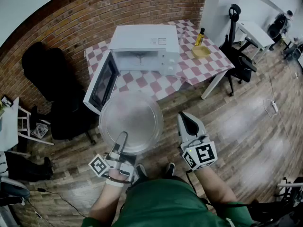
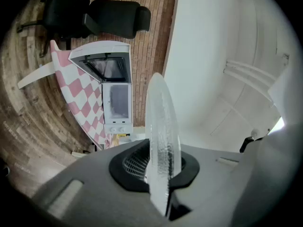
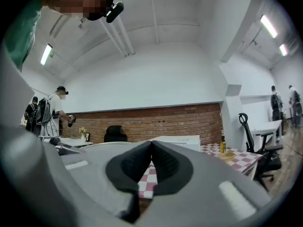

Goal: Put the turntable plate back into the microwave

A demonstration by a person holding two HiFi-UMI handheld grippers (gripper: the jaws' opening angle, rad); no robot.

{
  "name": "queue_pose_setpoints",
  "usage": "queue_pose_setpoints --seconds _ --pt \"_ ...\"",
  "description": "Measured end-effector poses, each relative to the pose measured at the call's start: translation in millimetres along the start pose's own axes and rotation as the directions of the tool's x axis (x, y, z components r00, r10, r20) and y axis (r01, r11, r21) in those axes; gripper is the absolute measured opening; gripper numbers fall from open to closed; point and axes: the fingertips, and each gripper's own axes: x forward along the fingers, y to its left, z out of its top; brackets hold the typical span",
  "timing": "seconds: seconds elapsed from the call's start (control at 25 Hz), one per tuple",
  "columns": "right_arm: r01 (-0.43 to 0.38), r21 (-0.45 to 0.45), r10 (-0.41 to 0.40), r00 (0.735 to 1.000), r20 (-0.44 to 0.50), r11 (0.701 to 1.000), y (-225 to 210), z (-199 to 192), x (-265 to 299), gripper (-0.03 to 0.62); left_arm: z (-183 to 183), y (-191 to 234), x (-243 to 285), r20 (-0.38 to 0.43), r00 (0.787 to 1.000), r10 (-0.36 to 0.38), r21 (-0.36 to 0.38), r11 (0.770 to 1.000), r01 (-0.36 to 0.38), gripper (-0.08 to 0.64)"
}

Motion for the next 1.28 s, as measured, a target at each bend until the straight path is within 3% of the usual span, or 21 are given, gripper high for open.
queue_pose_setpoints --seconds 0.48,0.64,0.8,1.08,1.28 --pt "0.029 0.001 -0.029 0.999 -0.024 1.000 31 -5 -13 0.002 10 -8 -26 -0.030 1.000 -0.005 -0.015 1.000 0.005 0.035" --pt "0.015 0.113 -0.010 0.999 -0.051 0.993 37 -20 -10 0.002 14 -6 -23 -0.052 0.999 -0.006 -0.020 1.000 0.005 0.035" --pt "0.039 0.268 -0.009 0.994 -0.112 0.963 40 -50 -10 0.008 25 2 -17 -0.080 0.997 -0.006 -0.026 1.000 0.004 0.035" --pt "0.102 0.342 -0.054 0.988 -0.148 0.934 57 -71 -1 0.011 48 18 0 -0.142 0.990 -0.016 -0.048 0.999 0.009 0.035" --pt "0.089 0.423 -0.018 0.985 -0.170 0.902 76 -84 9 0.023 56 33 17 -0.160 0.987 -0.011 -0.047 0.999 0.003 0.035"
